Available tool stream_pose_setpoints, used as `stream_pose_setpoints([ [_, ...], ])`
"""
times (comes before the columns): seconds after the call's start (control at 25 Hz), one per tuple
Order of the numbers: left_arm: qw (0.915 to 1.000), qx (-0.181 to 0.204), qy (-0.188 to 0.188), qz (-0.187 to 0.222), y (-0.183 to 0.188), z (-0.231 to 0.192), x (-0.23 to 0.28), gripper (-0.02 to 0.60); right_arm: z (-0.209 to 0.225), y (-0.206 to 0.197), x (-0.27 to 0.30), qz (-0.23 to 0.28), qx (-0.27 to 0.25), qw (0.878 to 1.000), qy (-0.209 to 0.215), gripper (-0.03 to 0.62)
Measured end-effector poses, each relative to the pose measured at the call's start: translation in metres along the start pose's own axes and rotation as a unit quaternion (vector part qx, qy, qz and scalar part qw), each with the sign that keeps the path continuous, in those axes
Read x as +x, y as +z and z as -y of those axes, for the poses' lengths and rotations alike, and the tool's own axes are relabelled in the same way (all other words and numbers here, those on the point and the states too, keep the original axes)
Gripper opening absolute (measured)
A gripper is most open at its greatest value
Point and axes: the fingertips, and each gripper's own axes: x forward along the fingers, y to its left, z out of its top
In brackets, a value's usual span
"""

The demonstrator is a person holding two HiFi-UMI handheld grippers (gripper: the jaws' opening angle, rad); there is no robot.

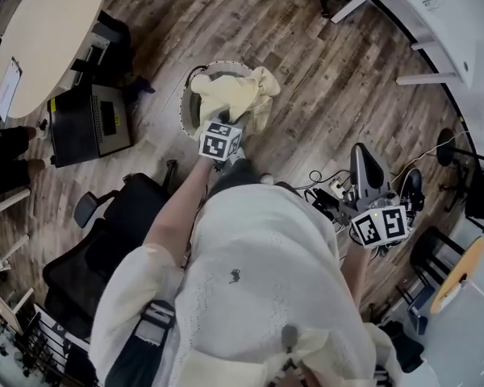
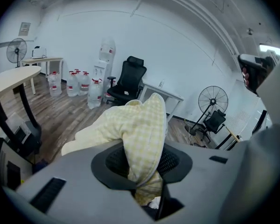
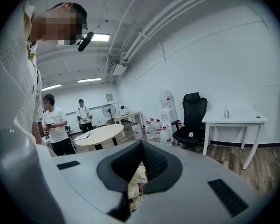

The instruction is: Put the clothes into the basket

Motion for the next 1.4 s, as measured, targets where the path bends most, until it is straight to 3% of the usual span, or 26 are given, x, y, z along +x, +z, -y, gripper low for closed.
stream_pose_setpoints([
  [0.44, 0.995, 0.01, 0.006, -0.099, -0.036, -0.043, 0.048, 0.135, 0.015, -0.004, 0.005, -0.004, 0.011, 0.999, -0.04, 0.009],
  [0.6, 0.9915, -0.025, -0.005, -0.127, -0.048, -0.05, 0.063, 0.143, 0.02, -0.004, 0.011, -0.007, 0.016, 0.999, -0.046, 0.009],
  [0.76, 0.9876, -0.041, 0.01, -0.151, -0.058, -0.065, 0.068, 0.152, 0.02, -0.006, 0.017, -0.01, 0.015, 0.999, -0.047, 0.008],
  [1.04, 0.9833, -0.09, 0.057, -0.148, -0.06, -0.098, 0.063, 0.191, 0.02, -0.007, 0.025, -0.012, 0.016, 0.999, -0.051, 0.009],
  [1.2, 0.9825, -0.085, 0.059, -0.155, -0.062, -0.103, 0.059, 0.273, 0.019, -0.006, 0.03, -0.013, 0.016, 0.999, -0.045, 0.008],
  [1.4, 0.9882, -0.063, 0.049, -0.131, -0.05, -0.092, 0.051, 0.268, 0.011, -0.005, 0.038, -0.01, 0.012, 1.0, -0.027, 0.009],
])
